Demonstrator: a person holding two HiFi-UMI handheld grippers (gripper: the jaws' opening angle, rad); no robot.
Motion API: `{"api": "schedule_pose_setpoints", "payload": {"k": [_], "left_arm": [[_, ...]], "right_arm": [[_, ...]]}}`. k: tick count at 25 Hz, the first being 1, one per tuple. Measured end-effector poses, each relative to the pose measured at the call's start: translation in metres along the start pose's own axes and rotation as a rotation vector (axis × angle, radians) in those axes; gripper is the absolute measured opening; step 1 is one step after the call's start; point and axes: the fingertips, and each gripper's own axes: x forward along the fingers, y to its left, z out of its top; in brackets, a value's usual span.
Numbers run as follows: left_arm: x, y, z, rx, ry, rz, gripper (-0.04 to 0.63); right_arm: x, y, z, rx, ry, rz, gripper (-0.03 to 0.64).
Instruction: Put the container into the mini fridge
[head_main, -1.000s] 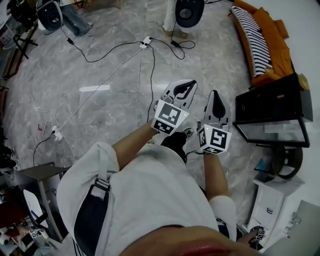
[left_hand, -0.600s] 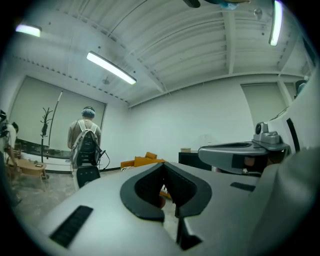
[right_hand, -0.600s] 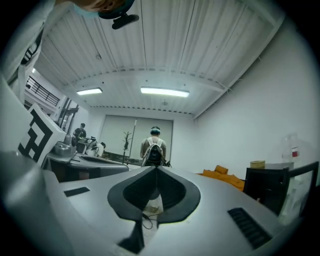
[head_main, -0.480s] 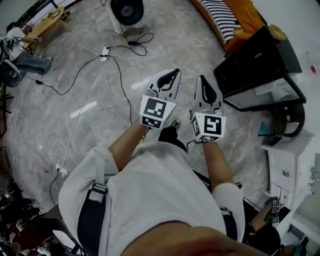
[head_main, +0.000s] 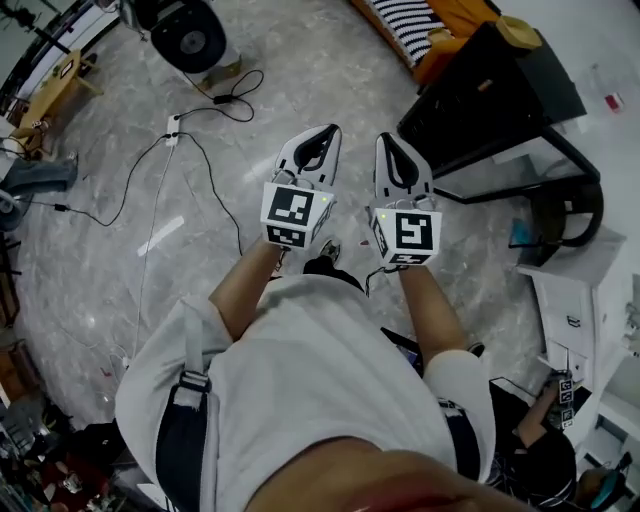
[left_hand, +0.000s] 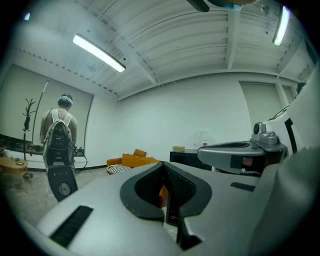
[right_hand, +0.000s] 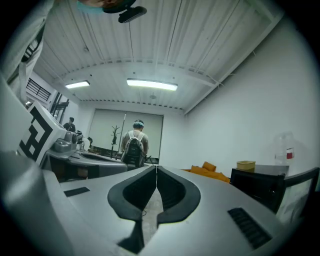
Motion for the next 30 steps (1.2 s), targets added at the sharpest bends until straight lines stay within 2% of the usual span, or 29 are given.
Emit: {"api": "schedule_pose_setpoints", "payload": {"k": [3,9,16,22,24,30], "left_arm": [[0.028,-0.006,-0.001,-0.028,-0.005,0.003,0.012],[0.08,-0.029,0.009,-0.012,-0.01,-0.071,0.012],[0.166,-0.056,0.008,-0.006,-0.02,-0.185,0.012],[0.258,-0.054,0.008,0.023,-0.02,-0.316,0.012],[0.29,-0.051,0.012,0.067,-0.014,-0.37,0.012],[0.37,-0.056,0.024,0.302,-0.005,-0.566,0.012]], "right_arm": [[0.005,-0.031,-0.008,0.003,0.021,-0.02,0.038],[0.01,-0.085,-0.008,-0.011,0.028,-0.086,0.038],[0.028,-0.158,-0.024,-0.012,0.049,-0.187,0.038],[0.08,-0.223,-0.037,-0.02,0.094,-0.276,0.038],[0.1,-0.246,-0.037,-0.021,0.105,-0.314,0.038],[0.147,-0.301,-0.038,0.024,0.122,-0.455,0.038]]}}
